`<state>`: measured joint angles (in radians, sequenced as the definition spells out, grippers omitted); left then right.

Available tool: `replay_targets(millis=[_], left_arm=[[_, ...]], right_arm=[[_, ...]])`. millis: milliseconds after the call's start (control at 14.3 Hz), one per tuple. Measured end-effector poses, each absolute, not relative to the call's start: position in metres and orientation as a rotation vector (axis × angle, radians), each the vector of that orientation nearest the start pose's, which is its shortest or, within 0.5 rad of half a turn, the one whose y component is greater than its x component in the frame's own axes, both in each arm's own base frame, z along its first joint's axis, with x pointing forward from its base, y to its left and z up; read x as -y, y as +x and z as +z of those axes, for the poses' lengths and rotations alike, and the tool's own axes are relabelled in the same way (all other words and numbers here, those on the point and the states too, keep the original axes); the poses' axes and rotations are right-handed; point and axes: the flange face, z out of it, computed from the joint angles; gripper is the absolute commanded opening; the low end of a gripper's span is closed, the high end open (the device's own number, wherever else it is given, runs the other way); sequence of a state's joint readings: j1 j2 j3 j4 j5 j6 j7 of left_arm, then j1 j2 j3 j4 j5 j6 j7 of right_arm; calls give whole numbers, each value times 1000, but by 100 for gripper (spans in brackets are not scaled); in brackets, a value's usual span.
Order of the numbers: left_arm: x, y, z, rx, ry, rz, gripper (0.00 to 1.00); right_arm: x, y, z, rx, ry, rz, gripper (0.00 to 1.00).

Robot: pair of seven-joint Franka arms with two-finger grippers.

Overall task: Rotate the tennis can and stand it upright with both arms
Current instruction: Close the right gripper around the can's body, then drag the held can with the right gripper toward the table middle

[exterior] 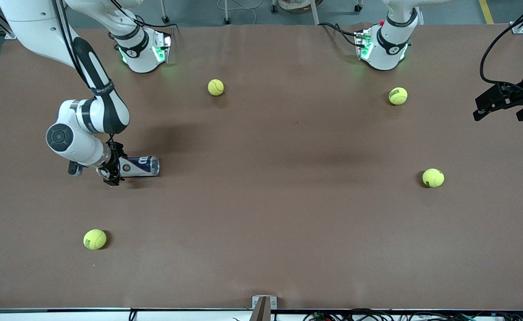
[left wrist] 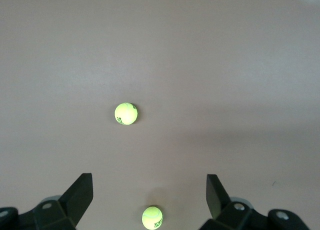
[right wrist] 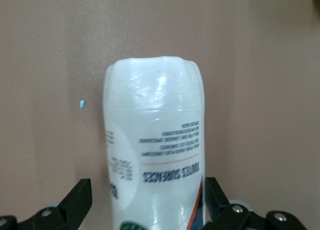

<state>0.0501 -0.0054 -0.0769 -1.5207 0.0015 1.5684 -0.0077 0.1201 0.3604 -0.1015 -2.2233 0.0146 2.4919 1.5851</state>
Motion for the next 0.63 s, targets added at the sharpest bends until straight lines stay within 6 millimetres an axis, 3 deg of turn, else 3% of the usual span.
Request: replay_targets(millis=[210,560,630], left_arm=[[15,553,651,-30,-3139,-83,100],[15,553,651,-30,-3139,-83,100],[15,553,651,-30,-3139,-83,100]], right_arm=[[-9,539,195,-2285,-2280,69,94],[-17,539,184,-2265,-2296,59,68],[-21,539,185,-2256,-2303,56,67]])
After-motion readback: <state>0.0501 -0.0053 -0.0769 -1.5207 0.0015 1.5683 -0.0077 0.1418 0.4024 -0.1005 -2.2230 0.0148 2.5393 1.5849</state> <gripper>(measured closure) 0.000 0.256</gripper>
